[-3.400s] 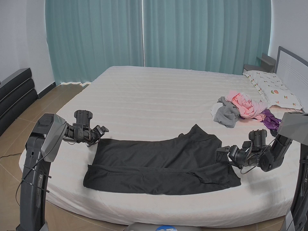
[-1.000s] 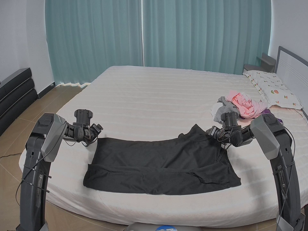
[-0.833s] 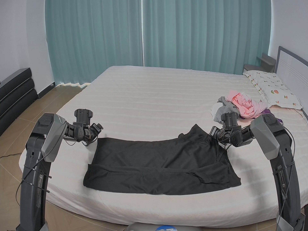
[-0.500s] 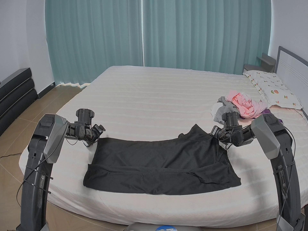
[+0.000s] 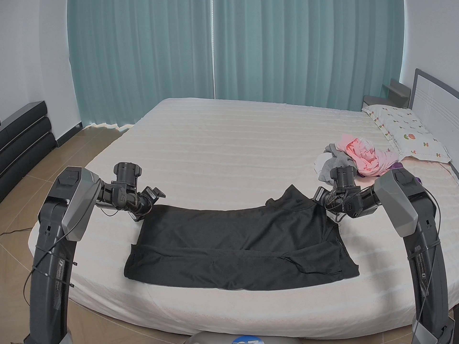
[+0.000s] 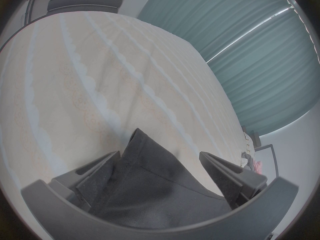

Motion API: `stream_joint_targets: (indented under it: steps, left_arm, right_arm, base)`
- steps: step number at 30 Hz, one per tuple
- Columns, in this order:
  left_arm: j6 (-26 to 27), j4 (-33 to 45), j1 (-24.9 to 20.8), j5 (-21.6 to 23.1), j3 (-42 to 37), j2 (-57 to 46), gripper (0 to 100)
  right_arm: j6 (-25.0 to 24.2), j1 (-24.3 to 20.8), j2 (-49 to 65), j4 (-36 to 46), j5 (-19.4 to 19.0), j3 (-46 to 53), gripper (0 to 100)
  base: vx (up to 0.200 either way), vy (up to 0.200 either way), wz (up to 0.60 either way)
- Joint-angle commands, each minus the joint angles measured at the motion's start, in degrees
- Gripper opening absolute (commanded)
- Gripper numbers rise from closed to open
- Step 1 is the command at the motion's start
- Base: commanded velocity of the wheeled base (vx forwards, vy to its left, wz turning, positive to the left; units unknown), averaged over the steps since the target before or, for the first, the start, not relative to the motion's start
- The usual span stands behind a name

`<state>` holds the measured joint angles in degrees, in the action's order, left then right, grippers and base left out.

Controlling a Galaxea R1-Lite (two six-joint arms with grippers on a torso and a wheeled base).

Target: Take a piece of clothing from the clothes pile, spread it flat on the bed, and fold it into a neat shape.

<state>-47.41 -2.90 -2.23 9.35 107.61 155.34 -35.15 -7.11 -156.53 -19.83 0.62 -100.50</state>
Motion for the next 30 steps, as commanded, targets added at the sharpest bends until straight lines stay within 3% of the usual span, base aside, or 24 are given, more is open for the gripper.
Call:
stream_joint_targets:
  steps: [1,17,18,30]
  left_arm:
    - [1.4,-0.5,-0.1,0.1,-0.8,-0.5,100]
    - [2.7,-2.3,0.1,-2.3,1.2,1.6,100]
    - [2.7,-2.3,0.1,-2.4,1.2,1.6,0]
    - [2.1,-4.9,1.2,-7.0,0.6,0.8,0]
  right_arm:
    - [-0.1,-0.3,0.4,0.0,0.0,0.2,0]
    - [-0.2,-0.3,0.8,0.0,0.0,0.3,0]
    - [-0.2,-0.3,0.9,0.0,0.0,0.4,0]
    - [-0.6,0.4,4.9,-0.6,-0.6,5.4,0]
  base:
    - [0.000,0.000,0.00]
    - [0.000,0.000,0.00]
    - [0.000,0.000,0.00]
    - [0.000,0.000,0.00]
